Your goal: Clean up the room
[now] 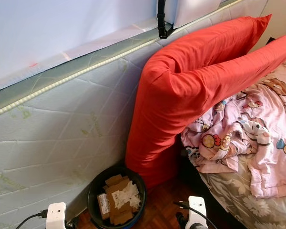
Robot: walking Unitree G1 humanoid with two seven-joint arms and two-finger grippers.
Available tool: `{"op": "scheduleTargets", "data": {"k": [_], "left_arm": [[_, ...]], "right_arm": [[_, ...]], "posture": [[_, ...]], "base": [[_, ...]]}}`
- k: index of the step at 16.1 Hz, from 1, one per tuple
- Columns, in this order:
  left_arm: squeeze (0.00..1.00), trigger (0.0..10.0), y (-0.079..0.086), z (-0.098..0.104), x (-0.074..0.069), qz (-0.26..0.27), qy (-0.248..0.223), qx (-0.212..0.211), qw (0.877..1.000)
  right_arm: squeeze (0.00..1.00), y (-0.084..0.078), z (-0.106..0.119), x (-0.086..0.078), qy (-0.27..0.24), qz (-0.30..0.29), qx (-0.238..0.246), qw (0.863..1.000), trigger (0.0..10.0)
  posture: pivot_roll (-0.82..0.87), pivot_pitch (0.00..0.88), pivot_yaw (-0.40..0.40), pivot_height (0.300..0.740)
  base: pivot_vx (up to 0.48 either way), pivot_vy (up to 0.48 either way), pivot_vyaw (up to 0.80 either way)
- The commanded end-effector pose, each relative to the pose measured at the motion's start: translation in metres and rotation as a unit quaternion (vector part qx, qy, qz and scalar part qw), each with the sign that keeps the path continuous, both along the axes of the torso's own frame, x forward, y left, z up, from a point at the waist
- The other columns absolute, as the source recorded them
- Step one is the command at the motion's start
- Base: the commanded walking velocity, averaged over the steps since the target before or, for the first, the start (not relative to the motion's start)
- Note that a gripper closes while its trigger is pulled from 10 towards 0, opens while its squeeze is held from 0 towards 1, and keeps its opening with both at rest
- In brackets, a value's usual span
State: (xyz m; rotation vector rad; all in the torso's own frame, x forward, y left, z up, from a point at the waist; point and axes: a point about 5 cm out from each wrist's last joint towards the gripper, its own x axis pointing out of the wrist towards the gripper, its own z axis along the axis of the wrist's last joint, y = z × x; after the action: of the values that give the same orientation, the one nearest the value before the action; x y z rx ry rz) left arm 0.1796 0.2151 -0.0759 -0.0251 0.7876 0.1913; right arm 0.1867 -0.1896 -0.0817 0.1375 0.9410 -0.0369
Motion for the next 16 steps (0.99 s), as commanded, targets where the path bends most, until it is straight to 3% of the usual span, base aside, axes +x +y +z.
{"op": "scheduleTargets", "data": {"k": [1, 8, 12, 16], "left_arm": [[0.0, 10.0, -0.0002, -0.0053, -0.0105, 0.008, 0.017, -0.002, 1.0], [0.0, 10.0, -0.0002, -0.0043, -0.0087, 0.0, 0.013, 0.002, 1.0], [0.0, 10.0, 0.0001, -0.0043, -0.0088, 0.0, 0.014, 0.002, 1.0], [0.0, 10.0, 0.0001, -0.0042, -0.0083, 0.002, 0.014, 0.002, 1.0]], "right_arm": [[0.0, -0.0029, -0.0013, -0.0033, 0.006, -0.001, -0.004, 1.0, 10.0], [0.0, -0.0026, -0.0013, -0.0033, 0.006, -0.001, -0.004, 1.0, 10.0], [0.0, -0.0023, -0.0014, -0.0031, 0.008, -0.002, -0.005, 1.0, 10.0], [0.0, -0.0015, -0.0014, -0.0028, 0.008, 0.0, -0.003, 1.0, 10.0]], "posture": [[0.11, 0.155, -0.052, 0.74], [0.11, 0.154, -0.051, 0.74], [0.1, 0.166, -0.049, 0.74], [0.1, 0.173, -0.046, 0.74]], "base": [[0.0, 0.0, 0.0], [0.0, 0.0, 0.0], [0.0, -0.286, 0.0], [0.0, -0.284, -0.69]]}}
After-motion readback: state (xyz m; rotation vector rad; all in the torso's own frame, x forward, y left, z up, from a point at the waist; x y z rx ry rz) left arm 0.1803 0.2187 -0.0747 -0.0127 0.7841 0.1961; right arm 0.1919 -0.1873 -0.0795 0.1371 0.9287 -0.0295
